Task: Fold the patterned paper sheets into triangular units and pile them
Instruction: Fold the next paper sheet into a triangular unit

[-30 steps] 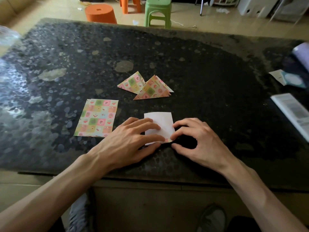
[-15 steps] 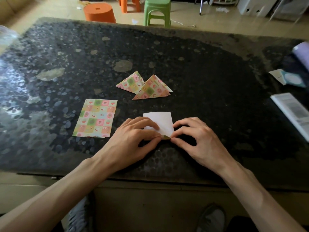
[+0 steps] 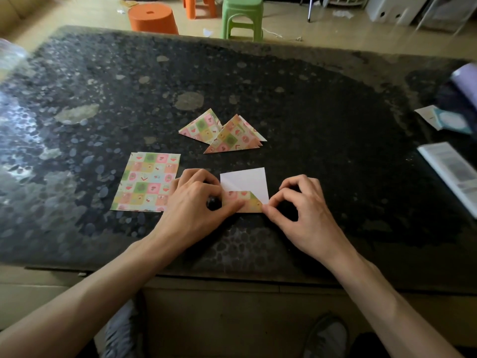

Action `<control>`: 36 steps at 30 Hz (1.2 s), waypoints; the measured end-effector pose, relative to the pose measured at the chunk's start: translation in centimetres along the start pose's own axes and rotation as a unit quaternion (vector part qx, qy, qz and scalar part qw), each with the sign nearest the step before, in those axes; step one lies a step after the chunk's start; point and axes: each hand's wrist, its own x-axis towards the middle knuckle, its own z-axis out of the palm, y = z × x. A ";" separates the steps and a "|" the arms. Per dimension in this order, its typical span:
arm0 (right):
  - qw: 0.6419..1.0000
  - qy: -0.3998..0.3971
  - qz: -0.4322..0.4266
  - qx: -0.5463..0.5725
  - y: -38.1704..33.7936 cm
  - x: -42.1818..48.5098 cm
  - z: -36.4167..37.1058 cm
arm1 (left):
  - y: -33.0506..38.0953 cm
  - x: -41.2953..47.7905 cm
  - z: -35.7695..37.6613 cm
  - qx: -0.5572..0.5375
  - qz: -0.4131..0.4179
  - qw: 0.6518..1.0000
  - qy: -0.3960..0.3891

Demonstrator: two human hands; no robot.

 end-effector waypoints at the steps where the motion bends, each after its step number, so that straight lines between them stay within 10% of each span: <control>1: 1.000 -0.001 0.002 -0.003 0.0 0.1 0.1 | 0.1 0.1 -0.1 -0.002 -0.007 1.000 -0.010; 36: 0.995 -0.032 0.088 -0.040 -1.8 0.9 0.0 | -0.4 -0.3 -0.1 0.054 -0.004 0.998 0.021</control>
